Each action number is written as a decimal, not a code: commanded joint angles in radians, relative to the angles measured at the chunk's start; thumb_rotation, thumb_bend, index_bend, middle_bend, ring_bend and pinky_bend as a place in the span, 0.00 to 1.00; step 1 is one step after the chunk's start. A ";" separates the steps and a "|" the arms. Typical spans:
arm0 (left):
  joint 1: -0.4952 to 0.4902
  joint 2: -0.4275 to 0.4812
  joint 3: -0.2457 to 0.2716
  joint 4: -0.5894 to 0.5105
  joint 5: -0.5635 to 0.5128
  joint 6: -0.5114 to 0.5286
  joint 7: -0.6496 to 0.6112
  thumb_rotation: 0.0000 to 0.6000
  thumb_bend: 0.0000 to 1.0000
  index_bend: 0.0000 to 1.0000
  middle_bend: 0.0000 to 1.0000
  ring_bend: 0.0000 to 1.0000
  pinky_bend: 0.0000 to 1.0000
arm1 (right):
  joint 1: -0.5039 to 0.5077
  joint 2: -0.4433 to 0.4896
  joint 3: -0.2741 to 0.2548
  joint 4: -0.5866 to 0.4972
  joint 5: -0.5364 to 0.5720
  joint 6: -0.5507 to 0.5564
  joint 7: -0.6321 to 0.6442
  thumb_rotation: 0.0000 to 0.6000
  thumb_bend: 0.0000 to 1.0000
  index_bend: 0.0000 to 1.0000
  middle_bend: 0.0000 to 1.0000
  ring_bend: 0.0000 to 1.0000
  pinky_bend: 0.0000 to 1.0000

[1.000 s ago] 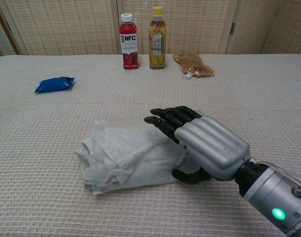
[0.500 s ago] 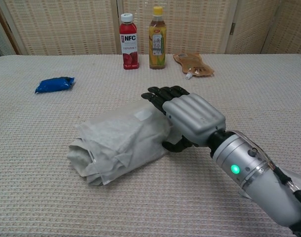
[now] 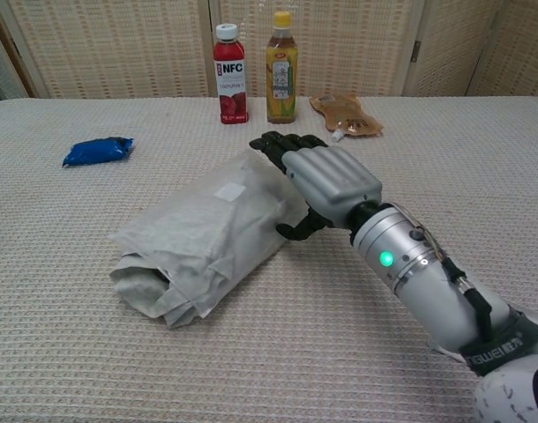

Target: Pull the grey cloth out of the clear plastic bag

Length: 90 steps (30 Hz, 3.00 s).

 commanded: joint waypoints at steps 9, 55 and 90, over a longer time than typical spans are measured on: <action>0.001 -0.112 0.082 0.064 0.171 0.051 -0.080 1.00 0.22 0.33 0.36 0.23 0.40 | -0.340 0.587 -0.254 -0.568 -0.109 0.310 0.075 1.00 0.16 0.00 0.00 0.00 0.00; -0.134 -0.820 0.002 0.665 0.211 0.115 -0.123 1.00 0.28 0.47 1.00 1.00 1.00 | -0.518 0.792 -0.326 -0.610 -0.125 0.382 0.168 1.00 0.15 0.00 0.00 0.00 0.00; -0.167 -0.937 0.024 0.848 0.136 0.143 -0.221 1.00 0.42 0.58 1.00 1.00 1.00 | -0.534 0.815 -0.314 -0.627 -0.134 0.381 0.177 1.00 0.15 0.00 0.00 0.00 0.00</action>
